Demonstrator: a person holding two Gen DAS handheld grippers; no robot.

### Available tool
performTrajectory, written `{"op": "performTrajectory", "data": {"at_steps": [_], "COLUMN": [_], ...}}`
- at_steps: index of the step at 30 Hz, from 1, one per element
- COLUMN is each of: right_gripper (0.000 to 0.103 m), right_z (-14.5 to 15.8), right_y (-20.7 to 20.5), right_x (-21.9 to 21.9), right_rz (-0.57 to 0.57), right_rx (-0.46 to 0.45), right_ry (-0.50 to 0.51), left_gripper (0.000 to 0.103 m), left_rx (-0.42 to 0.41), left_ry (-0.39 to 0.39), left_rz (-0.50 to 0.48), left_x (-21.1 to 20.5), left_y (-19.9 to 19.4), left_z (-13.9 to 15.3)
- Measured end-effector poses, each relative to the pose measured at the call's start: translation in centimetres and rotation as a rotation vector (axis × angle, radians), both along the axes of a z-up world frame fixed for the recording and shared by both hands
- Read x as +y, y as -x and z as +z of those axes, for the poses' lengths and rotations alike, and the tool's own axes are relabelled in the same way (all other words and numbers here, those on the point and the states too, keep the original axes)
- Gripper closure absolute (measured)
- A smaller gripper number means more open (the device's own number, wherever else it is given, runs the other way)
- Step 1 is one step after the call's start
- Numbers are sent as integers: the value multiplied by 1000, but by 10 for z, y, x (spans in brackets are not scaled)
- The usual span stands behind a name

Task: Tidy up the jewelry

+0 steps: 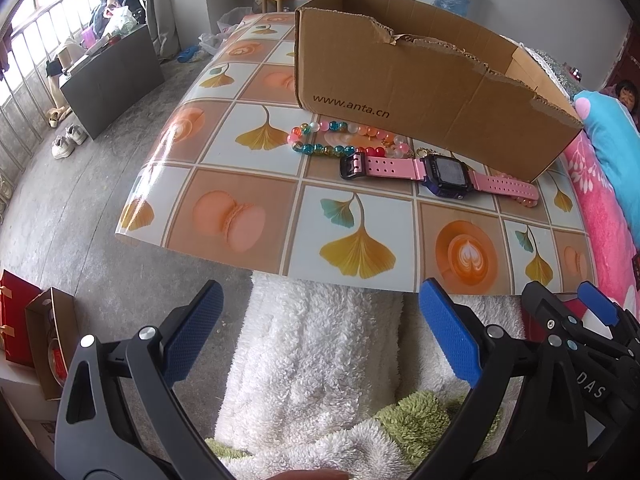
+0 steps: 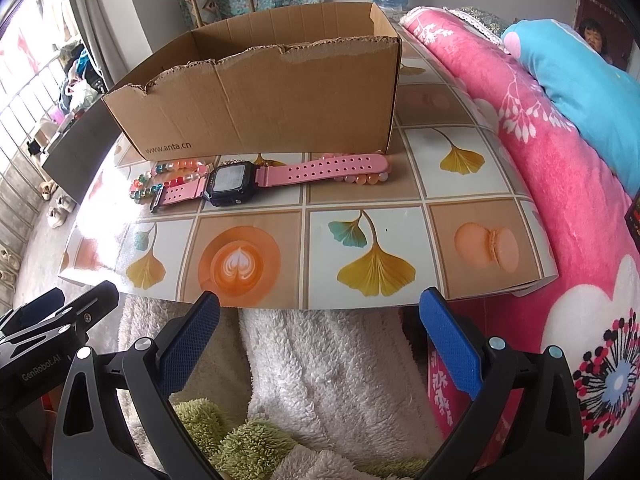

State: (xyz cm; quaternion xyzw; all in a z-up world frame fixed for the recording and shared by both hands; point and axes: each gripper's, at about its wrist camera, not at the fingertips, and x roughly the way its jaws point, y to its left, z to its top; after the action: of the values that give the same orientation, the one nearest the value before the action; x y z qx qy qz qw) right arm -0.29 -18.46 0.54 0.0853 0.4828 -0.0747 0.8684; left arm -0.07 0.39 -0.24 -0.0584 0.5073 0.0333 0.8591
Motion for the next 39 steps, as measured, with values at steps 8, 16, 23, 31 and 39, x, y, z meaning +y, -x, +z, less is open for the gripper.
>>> {"op": "performTrajectory", "data": {"at_steps": [8,16,23,31,39], "right_gripper": [5,5,5,5,5], "right_z": [-1,-2,-2,-2,-4], "right_y": [0,1,1,-1,-12], "right_x": [0,0,0,0,-6], "right_rz": [0,-1,-1,-3,-20], "right_rx": [1,1,6,9,17], "right_ry": [-1,-3,-8,-7,-3], "left_gripper": [8,8,8,8,8], "left_rx": [1,3,3,6,29], "left_ry": [-2,-4,-5,-4,-8], "left_rz": [2,1,3,4,8], "left_x": [0,1,3,4,8], "left_y": [0,1,3,4,-11], "left_z": [1,-4,-4,-5,-12]}}
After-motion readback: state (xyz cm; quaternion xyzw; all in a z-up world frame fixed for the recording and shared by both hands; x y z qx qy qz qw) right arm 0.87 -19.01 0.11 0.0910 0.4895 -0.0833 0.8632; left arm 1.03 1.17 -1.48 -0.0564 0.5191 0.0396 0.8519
